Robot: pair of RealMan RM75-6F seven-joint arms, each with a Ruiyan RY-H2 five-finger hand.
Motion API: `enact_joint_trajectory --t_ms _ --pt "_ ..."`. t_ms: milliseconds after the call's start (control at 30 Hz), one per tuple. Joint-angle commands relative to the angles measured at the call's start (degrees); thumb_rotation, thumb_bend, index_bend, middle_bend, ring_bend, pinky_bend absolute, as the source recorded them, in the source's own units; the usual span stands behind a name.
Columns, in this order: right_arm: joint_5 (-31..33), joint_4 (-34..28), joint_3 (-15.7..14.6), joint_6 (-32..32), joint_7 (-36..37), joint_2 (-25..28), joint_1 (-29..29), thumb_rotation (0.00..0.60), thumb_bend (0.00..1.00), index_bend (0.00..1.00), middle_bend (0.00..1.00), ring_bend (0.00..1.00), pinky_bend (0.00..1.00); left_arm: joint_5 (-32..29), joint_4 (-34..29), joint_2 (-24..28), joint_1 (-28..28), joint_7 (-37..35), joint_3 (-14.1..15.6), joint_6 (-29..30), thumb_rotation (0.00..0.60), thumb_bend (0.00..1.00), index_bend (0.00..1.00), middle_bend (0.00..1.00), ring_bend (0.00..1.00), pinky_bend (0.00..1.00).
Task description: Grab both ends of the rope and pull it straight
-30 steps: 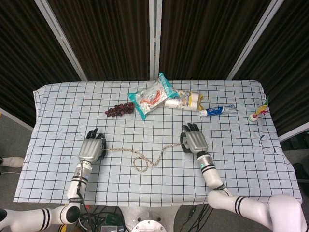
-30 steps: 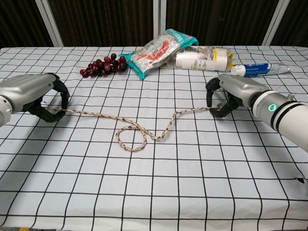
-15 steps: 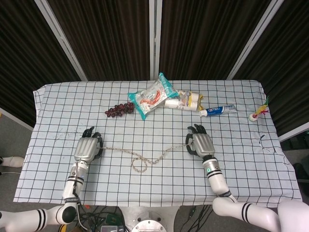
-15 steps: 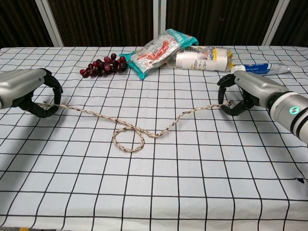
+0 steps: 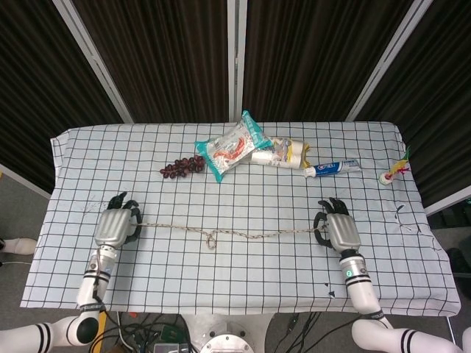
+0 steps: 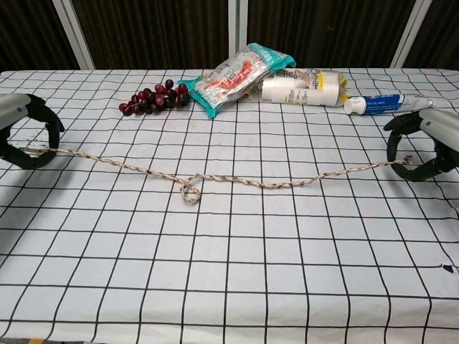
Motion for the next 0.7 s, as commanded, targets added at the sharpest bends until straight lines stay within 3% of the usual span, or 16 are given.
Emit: enact_joint_trajectory --t_ms 33,267,700 --pt "-0.13 -0.38 -0.06 0.05 1.57 1.55 -1.06 0.600 0.38 0.61 0.16 0.00 0.00 0.58 0.20 0.74 0.66 -1.13 0.56 -0.21 0.600 0.39 0.57 0.26 0.00 0.10" --pt "-0.04 0.37 -0.05 -1.07 3.29 3.40 -2.16 0.600 0.38 0.63 0.16 0.00 0.00 1.43 2.68 0.97 1.60 -3.91 1.63 -1.84 0.600 0.39 0.57 0.26 0.00 0.10" --pt "-1.87 3.22 -1.10 -1.38 6.48 3.78 -4.45 0.600 0.38 0.63 0.16 0.00 0.00 1.24 3.59 1.17 2.03 -3.56 0.77 -1.75 0.600 0.40 0.57 0.26 0.00 0.10"
